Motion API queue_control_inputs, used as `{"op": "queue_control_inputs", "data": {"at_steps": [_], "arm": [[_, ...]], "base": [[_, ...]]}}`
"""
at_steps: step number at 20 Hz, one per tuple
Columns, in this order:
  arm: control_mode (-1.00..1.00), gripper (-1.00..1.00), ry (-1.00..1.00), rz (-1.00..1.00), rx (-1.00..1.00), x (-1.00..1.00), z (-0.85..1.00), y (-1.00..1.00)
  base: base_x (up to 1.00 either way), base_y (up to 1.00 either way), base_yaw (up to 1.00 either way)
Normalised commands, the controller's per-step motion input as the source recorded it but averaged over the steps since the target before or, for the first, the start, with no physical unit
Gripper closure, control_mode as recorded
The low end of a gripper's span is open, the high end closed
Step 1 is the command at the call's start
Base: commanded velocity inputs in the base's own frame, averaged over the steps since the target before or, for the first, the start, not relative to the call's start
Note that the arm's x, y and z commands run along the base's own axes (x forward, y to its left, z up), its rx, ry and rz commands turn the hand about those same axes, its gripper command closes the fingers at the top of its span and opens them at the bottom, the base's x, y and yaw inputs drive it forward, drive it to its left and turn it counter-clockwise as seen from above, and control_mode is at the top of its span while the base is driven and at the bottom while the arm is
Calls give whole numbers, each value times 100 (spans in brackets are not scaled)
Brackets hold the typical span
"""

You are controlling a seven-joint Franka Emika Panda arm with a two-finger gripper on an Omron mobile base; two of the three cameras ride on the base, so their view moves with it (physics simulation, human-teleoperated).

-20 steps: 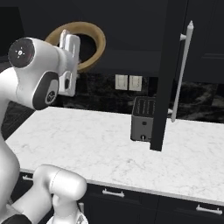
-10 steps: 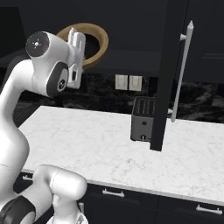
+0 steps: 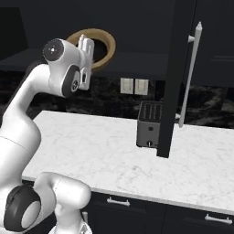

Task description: Pick up the bowls on the counter and stack them on top of one another in the open cabinet. Place the smaller bowl on top of the larger bowl.

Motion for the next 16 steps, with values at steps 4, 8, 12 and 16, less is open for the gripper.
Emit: {"op": "queue_control_inputs", "data": {"at_steps": [4, 8, 12, 16], "arm": [[-100, 100, 2, 0, 0, 63, 0, 0], [-100, 100, 3, 0, 0, 62, -1, 0], [-100, 100, 7, 1, 0, 46, -20, 0], [-100, 100, 2, 1, 0, 43, -36, 0]], "base": [[0, 0, 0], [0, 0, 0], [0, 0, 0], [0, 0, 0]]}}
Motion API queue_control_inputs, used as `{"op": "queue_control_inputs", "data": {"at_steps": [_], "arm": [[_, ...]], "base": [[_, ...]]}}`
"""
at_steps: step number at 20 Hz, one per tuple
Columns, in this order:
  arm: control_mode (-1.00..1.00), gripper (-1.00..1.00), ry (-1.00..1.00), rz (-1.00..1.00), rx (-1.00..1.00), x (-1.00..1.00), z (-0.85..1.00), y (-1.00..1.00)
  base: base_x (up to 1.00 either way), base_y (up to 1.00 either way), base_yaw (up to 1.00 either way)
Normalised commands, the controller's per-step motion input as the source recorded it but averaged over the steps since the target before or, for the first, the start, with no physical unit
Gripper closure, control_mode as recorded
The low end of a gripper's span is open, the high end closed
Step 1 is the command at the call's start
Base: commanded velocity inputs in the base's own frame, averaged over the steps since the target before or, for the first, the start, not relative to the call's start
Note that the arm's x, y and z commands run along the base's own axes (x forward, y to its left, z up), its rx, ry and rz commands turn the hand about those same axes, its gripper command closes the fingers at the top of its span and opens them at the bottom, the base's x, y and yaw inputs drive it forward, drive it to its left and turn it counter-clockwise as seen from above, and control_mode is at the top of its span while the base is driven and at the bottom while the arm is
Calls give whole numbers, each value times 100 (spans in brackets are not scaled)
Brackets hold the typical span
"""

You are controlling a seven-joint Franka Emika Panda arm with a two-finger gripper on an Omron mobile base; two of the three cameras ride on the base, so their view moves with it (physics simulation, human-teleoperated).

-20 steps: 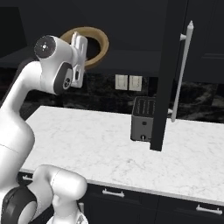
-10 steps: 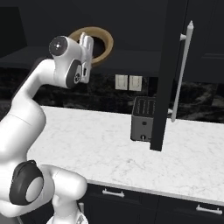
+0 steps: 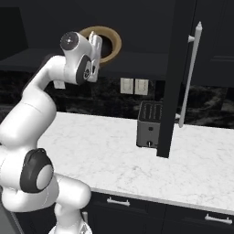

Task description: Pick up the bowls on the counter and stack them on top of one another in the open cabinet. Place the smaller bowl on top of the larger bowl.

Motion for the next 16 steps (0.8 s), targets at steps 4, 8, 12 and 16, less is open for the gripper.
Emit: {"op": "queue_control_inputs", "data": {"at_steps": [4, 8, 12, 16], "arm": [[-100, -100, 0, 1, 0, 59, -36, 8], [-100, -100, -1, 0, 0, 43, -12, 1], [-100, -100, -9, 0, 0, 7, 0, 1], [-100, -100, -28, 0, 0, -18, 11, 1]], "base": [[0, 0, 0], [0, 0, 0], [0, 0, 0], [0, 0, 0]]}}
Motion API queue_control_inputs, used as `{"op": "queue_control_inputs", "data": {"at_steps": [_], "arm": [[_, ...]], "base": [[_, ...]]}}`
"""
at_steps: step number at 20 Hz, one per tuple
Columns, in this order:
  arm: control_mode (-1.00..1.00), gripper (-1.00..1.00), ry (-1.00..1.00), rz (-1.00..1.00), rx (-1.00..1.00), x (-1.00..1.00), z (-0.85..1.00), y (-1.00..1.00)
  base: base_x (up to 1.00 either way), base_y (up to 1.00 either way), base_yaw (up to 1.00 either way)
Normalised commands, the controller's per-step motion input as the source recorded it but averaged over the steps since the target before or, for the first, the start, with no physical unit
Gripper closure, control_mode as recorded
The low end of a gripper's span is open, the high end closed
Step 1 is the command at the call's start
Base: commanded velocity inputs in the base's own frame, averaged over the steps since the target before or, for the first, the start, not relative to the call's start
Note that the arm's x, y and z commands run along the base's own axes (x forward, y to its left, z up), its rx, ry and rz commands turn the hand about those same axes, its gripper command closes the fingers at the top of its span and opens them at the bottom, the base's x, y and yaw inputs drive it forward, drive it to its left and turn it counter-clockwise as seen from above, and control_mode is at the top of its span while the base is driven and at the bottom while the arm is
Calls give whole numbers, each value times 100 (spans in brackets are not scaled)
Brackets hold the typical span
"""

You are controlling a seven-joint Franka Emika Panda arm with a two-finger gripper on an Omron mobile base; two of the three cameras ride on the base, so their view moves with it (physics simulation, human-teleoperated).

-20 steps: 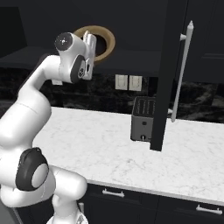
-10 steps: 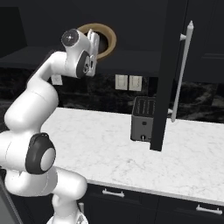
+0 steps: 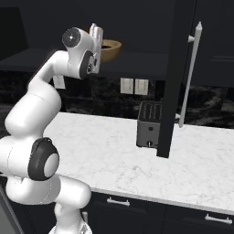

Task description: Pick up the bowls on the counter and stack them on top of one another in the open cabinet. Place the smaller bowl on top of the larger bowl.

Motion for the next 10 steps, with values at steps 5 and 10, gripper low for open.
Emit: {"op": "queue_control_inputs", "data": {"at_steps": [5, 10], "arm": [[-100, -100, -14, 0, 0, -69, 17, 0], [-100, -100, 17, 0, 2, -97, 2, 0]], "base": [[0, 0, 0], [0, 0, 0]]}}
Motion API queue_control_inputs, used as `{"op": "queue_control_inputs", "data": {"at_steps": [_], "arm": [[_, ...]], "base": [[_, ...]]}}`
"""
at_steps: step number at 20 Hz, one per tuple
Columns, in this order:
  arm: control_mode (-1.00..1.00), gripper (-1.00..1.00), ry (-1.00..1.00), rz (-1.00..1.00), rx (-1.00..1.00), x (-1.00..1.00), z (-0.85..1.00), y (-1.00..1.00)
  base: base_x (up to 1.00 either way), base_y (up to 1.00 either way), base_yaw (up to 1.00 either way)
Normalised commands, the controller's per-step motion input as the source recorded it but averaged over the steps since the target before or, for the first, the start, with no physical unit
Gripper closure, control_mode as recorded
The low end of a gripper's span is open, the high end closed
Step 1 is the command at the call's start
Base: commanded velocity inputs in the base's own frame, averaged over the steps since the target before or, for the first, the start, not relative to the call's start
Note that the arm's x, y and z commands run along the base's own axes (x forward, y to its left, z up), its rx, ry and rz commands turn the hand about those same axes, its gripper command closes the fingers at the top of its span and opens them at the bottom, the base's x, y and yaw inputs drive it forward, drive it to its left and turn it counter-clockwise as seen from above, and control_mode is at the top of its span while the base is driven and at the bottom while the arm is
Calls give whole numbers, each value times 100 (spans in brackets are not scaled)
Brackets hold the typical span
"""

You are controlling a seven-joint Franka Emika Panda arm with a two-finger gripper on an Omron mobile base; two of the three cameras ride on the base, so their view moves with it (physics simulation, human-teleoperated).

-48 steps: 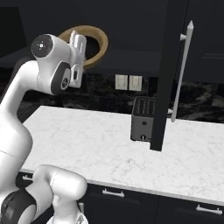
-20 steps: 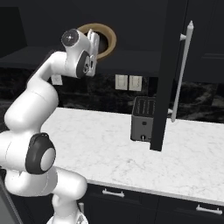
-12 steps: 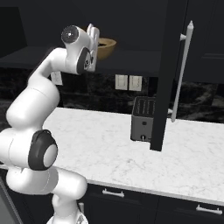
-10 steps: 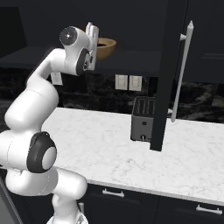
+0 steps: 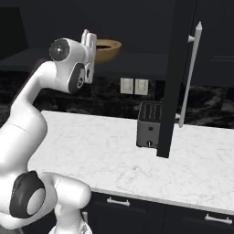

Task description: Pick up the bowls on the counter and stack them on top of one another in the open cabinet. Place the smaller bowl on top of the larger bowl.

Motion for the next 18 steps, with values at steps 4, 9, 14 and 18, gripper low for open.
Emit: {"op": "queue_control_inputs", "data": {"at_steps": [4, 9, 14, 18], "arm": [[-100, -100, 37, 0, 0, -100, -4, 0], [-100, -100, 41, 0, 0, -100, -64, 0], [-100, -100, 33, 0, 0, -72, -97, 0], [-100, -100, 42, 0, 5, -29, -86, 0]], "base": [[0, 0, 0], [0, 0, 0], [0, 0, 0], [0, 0, 0]]}}
